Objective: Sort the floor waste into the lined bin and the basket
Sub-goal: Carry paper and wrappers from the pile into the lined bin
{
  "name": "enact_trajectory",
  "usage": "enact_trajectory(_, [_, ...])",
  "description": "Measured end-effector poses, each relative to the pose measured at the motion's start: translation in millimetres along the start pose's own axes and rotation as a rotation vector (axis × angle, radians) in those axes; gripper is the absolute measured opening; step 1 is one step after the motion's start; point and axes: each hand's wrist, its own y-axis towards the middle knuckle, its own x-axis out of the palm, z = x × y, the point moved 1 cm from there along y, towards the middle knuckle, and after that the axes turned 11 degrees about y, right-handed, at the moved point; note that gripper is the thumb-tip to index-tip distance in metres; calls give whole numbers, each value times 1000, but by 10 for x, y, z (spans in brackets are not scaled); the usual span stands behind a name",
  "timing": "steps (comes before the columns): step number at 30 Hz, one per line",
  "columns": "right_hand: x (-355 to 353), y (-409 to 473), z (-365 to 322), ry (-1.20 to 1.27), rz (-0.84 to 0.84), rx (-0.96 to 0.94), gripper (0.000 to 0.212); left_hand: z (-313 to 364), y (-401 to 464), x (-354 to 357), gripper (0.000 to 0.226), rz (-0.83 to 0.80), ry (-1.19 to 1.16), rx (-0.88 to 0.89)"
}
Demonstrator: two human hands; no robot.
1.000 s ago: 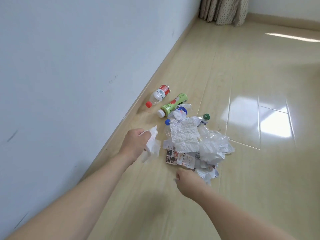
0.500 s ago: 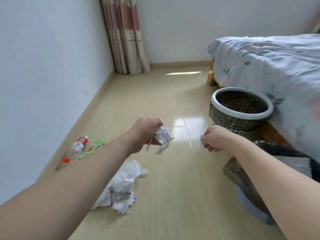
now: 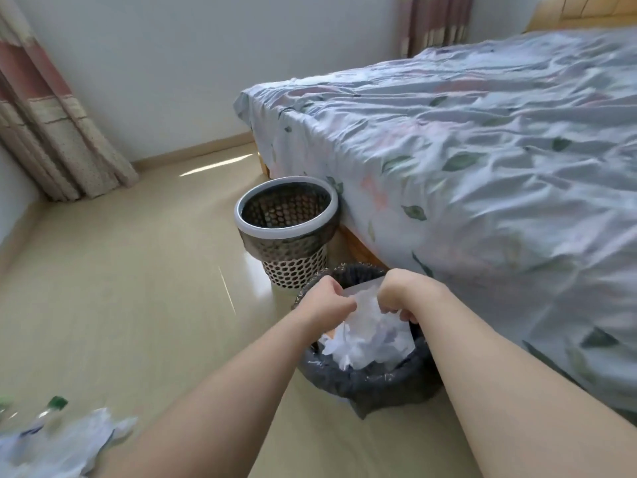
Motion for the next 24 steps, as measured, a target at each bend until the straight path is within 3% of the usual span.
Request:
enact_trajectory(5, [87,99,-127,98,56,-54,45,-230,-12,-143,25,164,190,-8])
enact_trajectory(10, [478,110,-871,188,107,-307,29,-813,-307,-880,14,251,194,-82])
enact_trajectory(19, [2240,-670,-2800,-27,-74,-733,38,-2876,-1622,-2226,17,377,289,-390])
enact_trajectory(24, [3461,-1062,-3432,-108,-200,-824,40,-4242,-2599,-2648,17,399,334,-597])
